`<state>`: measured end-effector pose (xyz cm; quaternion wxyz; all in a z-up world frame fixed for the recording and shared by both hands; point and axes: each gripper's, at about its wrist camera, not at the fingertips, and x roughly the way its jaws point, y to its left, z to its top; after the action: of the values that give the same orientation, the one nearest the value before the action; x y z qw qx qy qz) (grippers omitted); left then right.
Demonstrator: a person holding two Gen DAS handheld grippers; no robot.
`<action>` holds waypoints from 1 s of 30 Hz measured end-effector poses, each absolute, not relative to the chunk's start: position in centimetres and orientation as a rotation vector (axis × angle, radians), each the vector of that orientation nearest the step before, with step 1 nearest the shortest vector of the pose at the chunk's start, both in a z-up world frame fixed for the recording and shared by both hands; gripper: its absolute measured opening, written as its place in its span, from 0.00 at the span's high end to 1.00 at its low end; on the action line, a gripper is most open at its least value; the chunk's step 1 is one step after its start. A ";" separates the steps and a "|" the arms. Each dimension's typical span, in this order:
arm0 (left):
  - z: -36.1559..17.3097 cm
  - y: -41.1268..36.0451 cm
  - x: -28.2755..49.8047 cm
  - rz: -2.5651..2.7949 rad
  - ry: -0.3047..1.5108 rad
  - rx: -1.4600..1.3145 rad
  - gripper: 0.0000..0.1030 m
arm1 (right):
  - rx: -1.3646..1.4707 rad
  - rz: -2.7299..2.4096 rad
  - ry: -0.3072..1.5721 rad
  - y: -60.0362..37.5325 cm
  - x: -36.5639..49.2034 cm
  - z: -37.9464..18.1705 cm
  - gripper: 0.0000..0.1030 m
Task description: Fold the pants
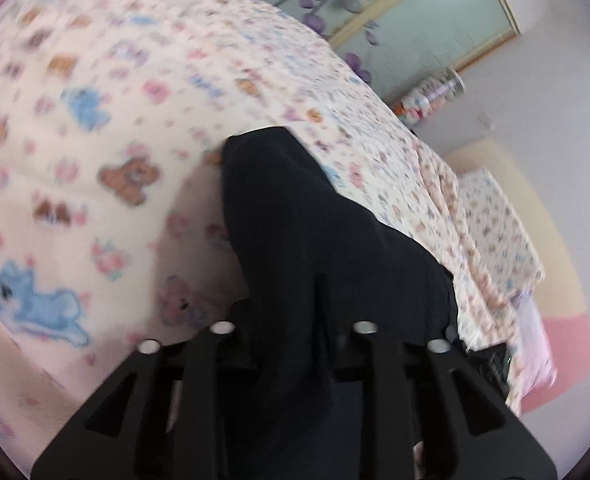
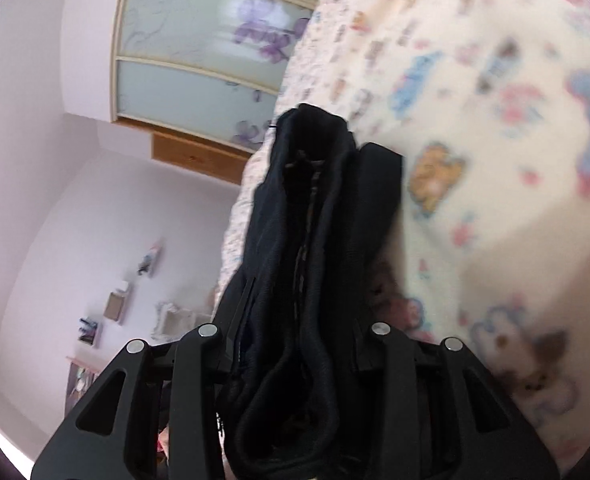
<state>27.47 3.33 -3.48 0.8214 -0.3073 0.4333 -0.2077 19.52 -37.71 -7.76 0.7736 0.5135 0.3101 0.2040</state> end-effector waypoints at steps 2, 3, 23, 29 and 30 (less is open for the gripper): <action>-3.9 3.9 27.3 -0.403 0.935 -0.677 0.46 | 1.071 0.390 0.696 -37.4 19.3 -7.2 0.53; -3.9 4.4 27.0 -0.386 0.934 -0.690 0.41 | 1.038 0.357 0.713 -37.3 19.0 -6.7 0.51; 0.6 -2.2 17.6 -0.394 0.717 -0.412 0.04 | 0.661 0.345 0.495 -30.1 11.4 -0.4 0.14; -3.4 -2.7 18.5 -0.336 0.777 -0.335 0.04 | 0.745 0.331 0.586 -31.5 12.3 -3.9 0.17; -3.4 -3.3 18.4 -0.319 0.779 -0.296 0.04 | 0.737 0.332 0.581 -31.4 12.2 -4.1 0.17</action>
<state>18.43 -3.28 -3.35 0.9020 -0.1429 0.3769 -0.1545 12.16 -31.35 -4.05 0.8787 0.3533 0.2785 0.1594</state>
